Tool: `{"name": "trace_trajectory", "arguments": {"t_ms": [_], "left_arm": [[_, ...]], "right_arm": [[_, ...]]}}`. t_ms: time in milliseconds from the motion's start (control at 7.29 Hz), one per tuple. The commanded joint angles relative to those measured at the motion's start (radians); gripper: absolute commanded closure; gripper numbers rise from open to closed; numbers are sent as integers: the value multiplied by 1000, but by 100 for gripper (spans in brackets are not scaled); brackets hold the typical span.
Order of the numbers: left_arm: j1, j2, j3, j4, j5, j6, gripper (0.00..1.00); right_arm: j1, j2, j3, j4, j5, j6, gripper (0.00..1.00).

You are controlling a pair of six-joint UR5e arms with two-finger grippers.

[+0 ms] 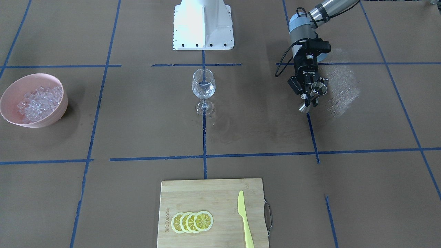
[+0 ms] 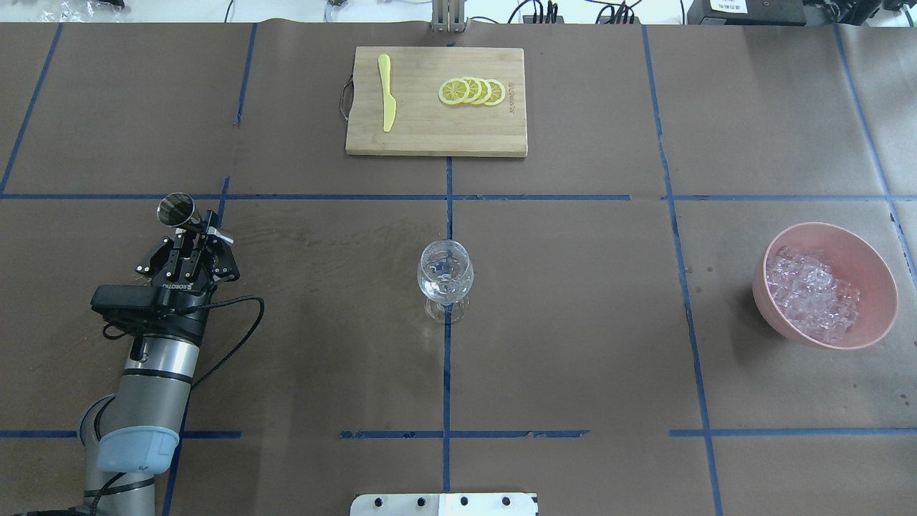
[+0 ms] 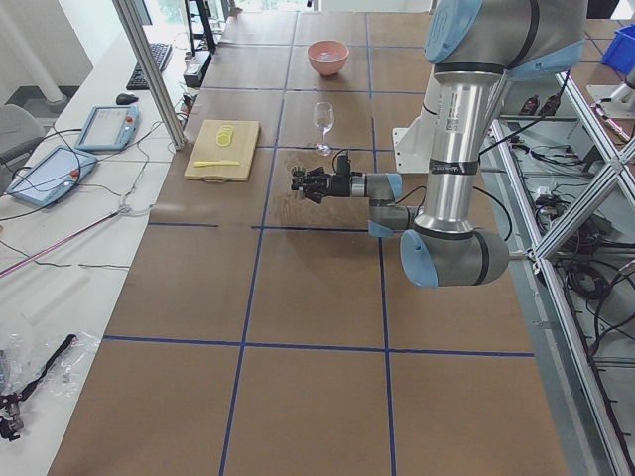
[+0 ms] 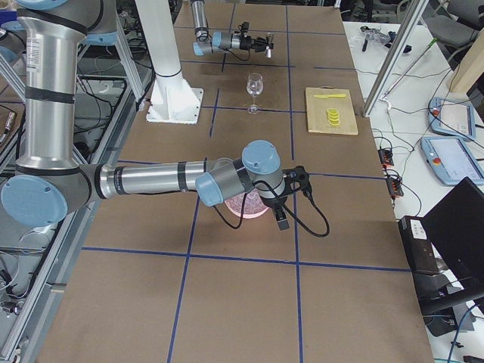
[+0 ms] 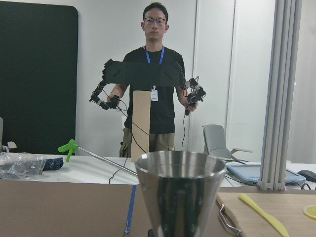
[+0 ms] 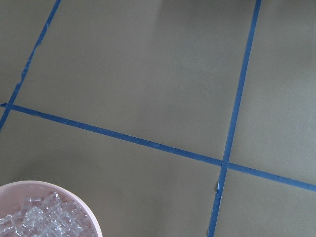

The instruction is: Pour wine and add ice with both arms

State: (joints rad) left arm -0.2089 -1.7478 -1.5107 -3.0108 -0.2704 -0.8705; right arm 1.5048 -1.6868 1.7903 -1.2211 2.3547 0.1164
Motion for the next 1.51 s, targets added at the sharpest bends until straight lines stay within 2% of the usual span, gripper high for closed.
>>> {"name": "trace_trajectory", "arguments": {"t_ms": [0,275,549,824,1098,1373], "left_arm": [[0,-36,-3,-16,-27,4,100],[-1,-48,-20,-19,-33,63,100],[0,-44,-23,-132,-91,65,100],[6,-47,-20,-158,-101,105,100],[8,-73,-32,-165,-58,250,100],[32,-142,-32,-155,44,406,100]], "right_arm": [[0,1,-2,0,0,0,0],[0,1,0,0,0,0,0],[0,1,1,0,0,0,0],[0,1,3,0,0,0,0],[0,1,3,0,0,0,0],[0,1,0,0,0,0,0]]}}
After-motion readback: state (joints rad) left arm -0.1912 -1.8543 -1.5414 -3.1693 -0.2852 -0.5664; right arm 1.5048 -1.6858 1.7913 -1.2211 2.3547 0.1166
